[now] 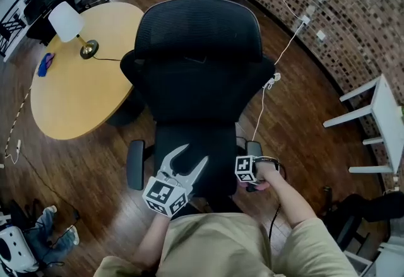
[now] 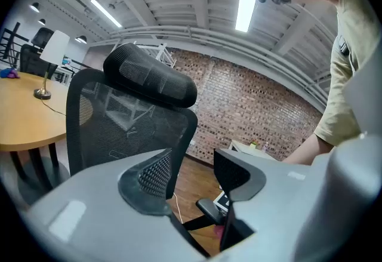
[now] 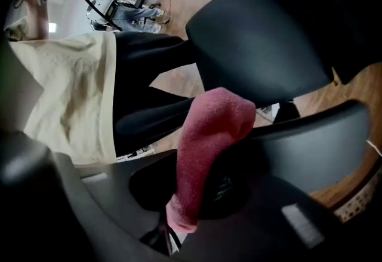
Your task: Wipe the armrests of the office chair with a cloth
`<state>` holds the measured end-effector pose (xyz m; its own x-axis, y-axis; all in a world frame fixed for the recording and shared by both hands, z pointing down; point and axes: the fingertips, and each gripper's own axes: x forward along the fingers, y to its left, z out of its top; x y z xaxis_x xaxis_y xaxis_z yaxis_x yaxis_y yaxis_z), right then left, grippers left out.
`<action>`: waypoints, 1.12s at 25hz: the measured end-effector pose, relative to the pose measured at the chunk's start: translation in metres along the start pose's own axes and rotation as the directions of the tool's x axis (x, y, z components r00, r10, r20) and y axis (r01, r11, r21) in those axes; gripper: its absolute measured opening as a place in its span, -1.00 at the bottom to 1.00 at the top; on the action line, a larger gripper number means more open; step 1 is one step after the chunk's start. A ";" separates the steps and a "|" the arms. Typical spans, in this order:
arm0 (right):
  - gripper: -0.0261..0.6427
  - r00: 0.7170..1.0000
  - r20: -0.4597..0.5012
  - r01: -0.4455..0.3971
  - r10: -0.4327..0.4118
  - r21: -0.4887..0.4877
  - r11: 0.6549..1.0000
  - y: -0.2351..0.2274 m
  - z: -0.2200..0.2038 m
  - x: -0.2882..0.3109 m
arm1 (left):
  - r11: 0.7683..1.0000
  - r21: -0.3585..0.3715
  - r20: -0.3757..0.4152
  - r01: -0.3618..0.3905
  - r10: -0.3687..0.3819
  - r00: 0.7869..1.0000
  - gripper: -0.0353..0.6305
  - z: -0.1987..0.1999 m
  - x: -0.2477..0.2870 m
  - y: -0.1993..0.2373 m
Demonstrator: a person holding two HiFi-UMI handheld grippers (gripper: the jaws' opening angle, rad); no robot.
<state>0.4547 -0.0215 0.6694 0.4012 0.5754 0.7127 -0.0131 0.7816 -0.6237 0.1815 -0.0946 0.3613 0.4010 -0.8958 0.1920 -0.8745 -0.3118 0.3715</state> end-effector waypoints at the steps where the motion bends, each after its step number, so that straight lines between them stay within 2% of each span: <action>1: -0.72 1.000 0.014 -0.024 0.024 0.012 1.000 0.008 -0.002 0.009 | 1.000 -0.003 -0.004 0.006 -0.006 1.000 -0.27 -0.002 0.002 0.001; 6: -0.72 0.976 0.191 -0.133 0.108 0.124 0.983 0.036 0.003 0.032 | 0.999 -0.012 -0.037 0.052 -0.052 0.998 -0.28 -0.012 0.015 -0.008; 8: -0.72 0.967 0.219 -0.166 0.131 0.145 0.975 0.045 -0.001 0.045 | 0.997 -0.007 -0.046 0.074 -0.074 0.996 -0.28 -0.014 0.022 -0.014; 10: -0.72 0.957 0.253 -0.187 0.139 0.175 0.967 0.049 -0.009 0.062 | 0.996 0.000 -0.055 0.095 -0.094 0.994 -0.28 -0.014 0.029 -0.021; 12: -0.72 0.936 0.331 -0.207 0.123 0.234 0.950 0.046 -0.019 0.073 | 0.994 0.006 -0.065 0.113 -0.112 0.992 -0.28 -0.016 0.034 -0.026; 15: -0.72 0.885 0.462 -0.243 0.057 0.354 0.903 0.030 -0.040 0.074 | 0.992 0.010 -0.083 0.125 -0.124 0.989 -0.28 -0.019 0.039 -0.033; 17: -0.72 0.859 0.513 -0.246 -0.012 0.431 0.868 0.013 -0.057 0.069 | 0.992 0.011 -0.096 0.129 -0.128 0.987 -0.28 -0.021 0.043 -0.037; 21: -0.72 0.838 0.523 -0.190 -0.157 0.548 0.815 -0.026 -0.085 0.054 | 0.990 0.016 -0.107 0.139 -0.136 0.985 -0.28 -0.028 0.049 -0.046; 25: -0.72 0.787 0.547 -0.156 -0.284 0.623 0.766 -0.066 -0.090 0.030 | 0.992 0.016 -0.118 0.123 -0.121 0.986 -0.28 -0.030 0.052 -0.048; 28: -0.72 0.761 0.544 -0.120 -0.354 0.654 0.747 -0.092 -0.090 0.012 | 0.995 0.012 -0.121 0.103 -0.101 0.988 -0.28 -0.032 0.052 -0.044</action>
<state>0.5430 -0.1086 0.7062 -0.1883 0.2920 0.9377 -0.6567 0.6725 -0.3413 0.2491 -0.1173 0.3838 0.5172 -0.8149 0.2615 -0.8316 -0.4063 0.3786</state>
